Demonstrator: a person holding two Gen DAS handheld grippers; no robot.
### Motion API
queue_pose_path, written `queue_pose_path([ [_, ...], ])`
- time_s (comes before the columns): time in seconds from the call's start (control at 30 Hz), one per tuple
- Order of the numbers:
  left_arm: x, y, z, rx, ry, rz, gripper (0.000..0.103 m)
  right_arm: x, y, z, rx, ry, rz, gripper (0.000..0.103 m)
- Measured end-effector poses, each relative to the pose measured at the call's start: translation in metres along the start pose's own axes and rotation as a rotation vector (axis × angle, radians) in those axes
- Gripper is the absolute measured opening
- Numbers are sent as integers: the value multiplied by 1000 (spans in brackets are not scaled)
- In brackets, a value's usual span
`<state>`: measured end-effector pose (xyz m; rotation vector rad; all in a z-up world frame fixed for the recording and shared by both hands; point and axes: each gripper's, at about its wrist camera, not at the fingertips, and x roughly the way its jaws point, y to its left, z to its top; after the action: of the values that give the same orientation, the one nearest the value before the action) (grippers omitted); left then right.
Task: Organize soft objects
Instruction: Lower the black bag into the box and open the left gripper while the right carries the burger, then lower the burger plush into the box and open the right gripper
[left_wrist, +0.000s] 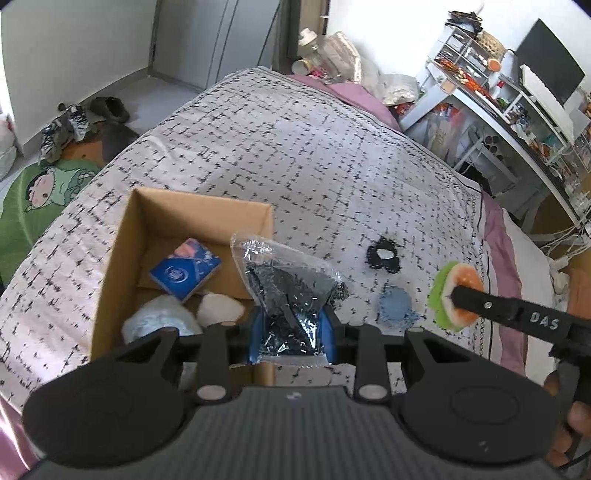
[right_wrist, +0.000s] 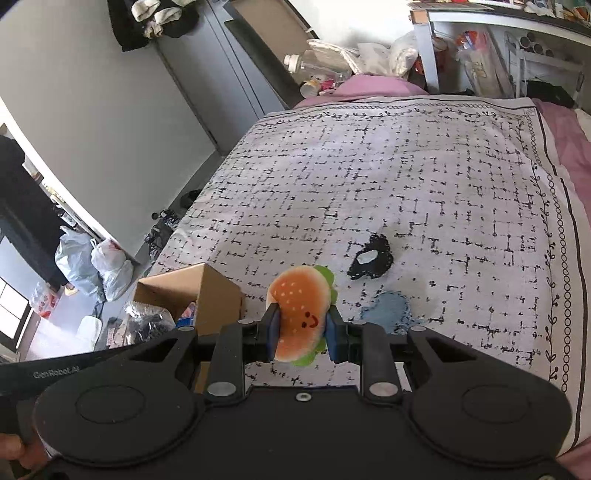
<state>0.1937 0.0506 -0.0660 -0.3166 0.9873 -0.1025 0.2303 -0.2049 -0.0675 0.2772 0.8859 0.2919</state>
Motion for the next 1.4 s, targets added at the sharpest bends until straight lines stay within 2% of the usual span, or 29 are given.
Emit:
queue_pose_path([
  [0.27,-1,19,-8,-31,12,19,32,-2,20,-1,-32,-4,28,25],
  [0.53,15,33,-17,-53,49,26,32,1,43,-1,-61,3,52,25],
  [0.8,35,41,-19,-4,90,100,33,11,55,-3,-84,27,45,25],
  [0.9,38,42,-19,18,112,84,38,15,58,-1,-85,36,48,25],
  [1.0,37,48,-17,-13,116,29,43,22,67,2,-91,43,53,25],
  [1.4,29,79,5,-106,86,27,44,66,124,-1,-168,130,84,25],
])
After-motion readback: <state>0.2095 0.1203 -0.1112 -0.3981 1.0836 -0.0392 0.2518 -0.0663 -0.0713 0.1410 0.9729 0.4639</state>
